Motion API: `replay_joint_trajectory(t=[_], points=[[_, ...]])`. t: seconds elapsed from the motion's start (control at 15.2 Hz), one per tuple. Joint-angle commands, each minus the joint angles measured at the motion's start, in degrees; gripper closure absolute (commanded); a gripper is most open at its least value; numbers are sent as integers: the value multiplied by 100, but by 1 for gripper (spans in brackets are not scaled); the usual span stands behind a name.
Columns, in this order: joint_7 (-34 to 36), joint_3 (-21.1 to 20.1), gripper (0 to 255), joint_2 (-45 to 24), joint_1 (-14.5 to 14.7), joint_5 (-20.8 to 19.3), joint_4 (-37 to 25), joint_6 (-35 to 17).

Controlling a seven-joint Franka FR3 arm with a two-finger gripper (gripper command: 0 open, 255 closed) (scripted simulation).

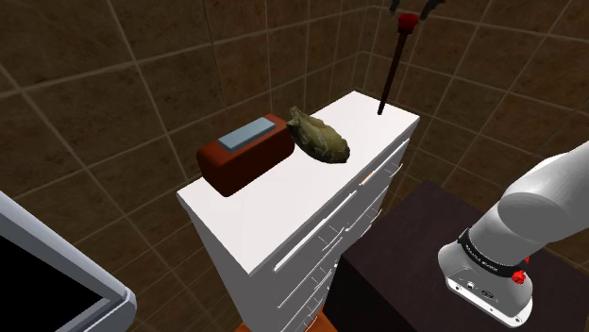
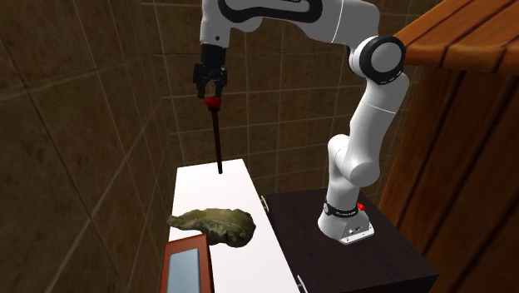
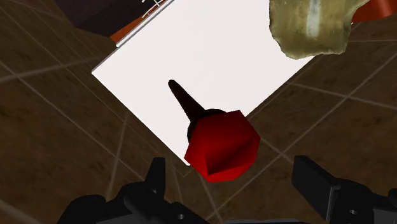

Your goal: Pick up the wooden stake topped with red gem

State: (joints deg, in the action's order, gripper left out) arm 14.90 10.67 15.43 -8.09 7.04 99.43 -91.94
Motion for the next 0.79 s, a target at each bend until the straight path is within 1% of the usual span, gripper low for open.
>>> replay_joint_trajectory(t=[0.0, 0.13, 0.26, 0.33, 0.73], points=[[3, -14, 0, 69, -2, -10, 222, -160], [-13, -19, 0, 120, -5, -16, 431, -318], [-17, -20, 0, 135, -6, -18, 490, -363], [-19, -19, 255, 130, -7, -18, 481, -358], [-18, -19, 255, 128, -7, -18, 479, -357]])
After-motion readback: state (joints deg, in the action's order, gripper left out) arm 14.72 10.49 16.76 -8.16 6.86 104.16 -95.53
